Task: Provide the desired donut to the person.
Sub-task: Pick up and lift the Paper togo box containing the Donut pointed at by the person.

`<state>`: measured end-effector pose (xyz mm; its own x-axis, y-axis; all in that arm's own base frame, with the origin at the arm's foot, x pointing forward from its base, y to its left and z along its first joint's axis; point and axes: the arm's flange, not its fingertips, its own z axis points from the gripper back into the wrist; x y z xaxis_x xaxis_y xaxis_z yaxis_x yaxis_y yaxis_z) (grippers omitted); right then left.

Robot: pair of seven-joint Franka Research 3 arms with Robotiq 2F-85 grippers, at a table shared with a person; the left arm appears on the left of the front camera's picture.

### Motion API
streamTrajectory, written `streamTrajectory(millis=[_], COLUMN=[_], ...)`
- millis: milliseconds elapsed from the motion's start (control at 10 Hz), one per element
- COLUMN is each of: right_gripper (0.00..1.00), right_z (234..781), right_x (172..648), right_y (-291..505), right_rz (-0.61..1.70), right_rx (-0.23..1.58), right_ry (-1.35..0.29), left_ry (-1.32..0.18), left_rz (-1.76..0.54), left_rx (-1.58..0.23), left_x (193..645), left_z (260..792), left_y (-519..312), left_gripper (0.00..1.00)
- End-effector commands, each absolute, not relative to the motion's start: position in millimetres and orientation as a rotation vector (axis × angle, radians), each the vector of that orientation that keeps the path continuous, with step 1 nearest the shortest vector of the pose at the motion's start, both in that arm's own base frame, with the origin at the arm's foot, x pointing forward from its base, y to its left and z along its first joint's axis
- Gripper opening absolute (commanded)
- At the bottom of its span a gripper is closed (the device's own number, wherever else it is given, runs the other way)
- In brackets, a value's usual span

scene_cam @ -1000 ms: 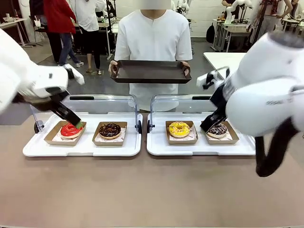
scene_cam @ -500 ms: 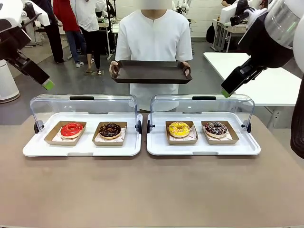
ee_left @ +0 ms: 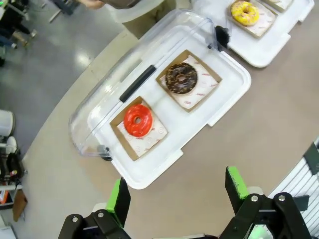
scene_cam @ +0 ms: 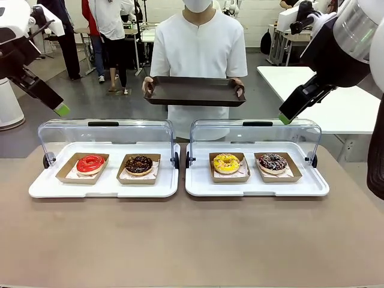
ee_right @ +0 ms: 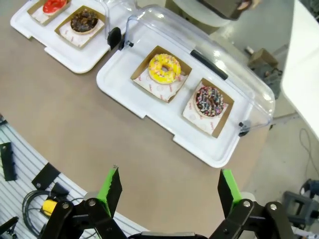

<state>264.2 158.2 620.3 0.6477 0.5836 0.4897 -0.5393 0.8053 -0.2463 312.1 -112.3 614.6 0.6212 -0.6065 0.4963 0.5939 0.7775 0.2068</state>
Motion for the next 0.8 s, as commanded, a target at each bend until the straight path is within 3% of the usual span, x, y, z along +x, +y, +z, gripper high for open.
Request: streamTrajectory(millis=[0,100,300,700], right_gripper=[1.00,1.00,1.00,1.00], right_z=[614.0,619.0,617.8,592.1], right_x=[293.4,307.5,332.0,362.1], right_y=[123.4,95.2,50.5,-45.4], right_rz=[0.873,1.002,1.128,1.193], right_rx=[0.306,0.587,0.840,1.026], right_ry=[-0.341,-0.252,-0.211,-0.438], left_ry=[-0.499,-0.430,-0.518,-0.734], left_rz=[-0.868,-1.062,-1.214,-1.331], left_rx=[-0.316,-0.637,-0.938,-0.930], left_x=[332.5,346.7,375.2,387.9], left_z=[602.5,602.6,593.1,574.5], left_y=[-88.5,-67.9,-39.1,3.5], left_gripper=[1.00,1.00,1.00,1.00])
